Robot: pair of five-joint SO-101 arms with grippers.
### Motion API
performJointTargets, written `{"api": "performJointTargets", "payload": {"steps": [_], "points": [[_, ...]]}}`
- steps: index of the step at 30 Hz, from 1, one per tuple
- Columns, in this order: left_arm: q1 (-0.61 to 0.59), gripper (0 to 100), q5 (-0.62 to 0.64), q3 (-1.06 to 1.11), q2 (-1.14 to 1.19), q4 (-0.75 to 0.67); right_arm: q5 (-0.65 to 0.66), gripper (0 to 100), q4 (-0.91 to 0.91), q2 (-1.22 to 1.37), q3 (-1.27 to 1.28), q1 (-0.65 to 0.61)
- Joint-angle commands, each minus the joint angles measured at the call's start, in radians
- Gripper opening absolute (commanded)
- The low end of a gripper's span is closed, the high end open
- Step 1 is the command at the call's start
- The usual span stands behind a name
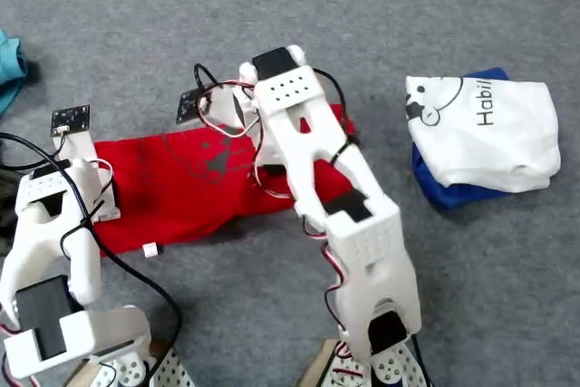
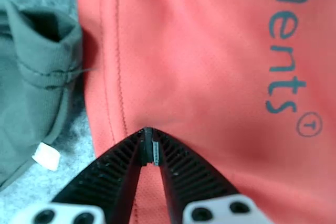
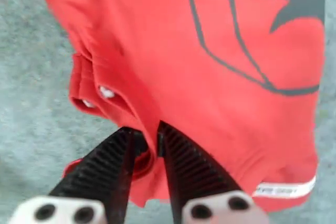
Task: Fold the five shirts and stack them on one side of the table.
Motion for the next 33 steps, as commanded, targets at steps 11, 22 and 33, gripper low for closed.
{"api": "performJointTargets", "payload": {"steps": [11, 22, 33], "points": [[0.012, 2, -0.006, -0.005, -0.027, -0.018, 0.219, 1.9, -0.043, 0.159, -0.268, 0.013], [0.012, 2, -0.006, -0.005, -0.027, -0.018, 0.149, 24.6, -0.087, 0.205, -0.44, 0.041], [0.012, 2, -0.003, -0.005, -0.027, -0.018, -0.061, 2.7, 0.031, 0.077, -0.375, 0.062]]}}
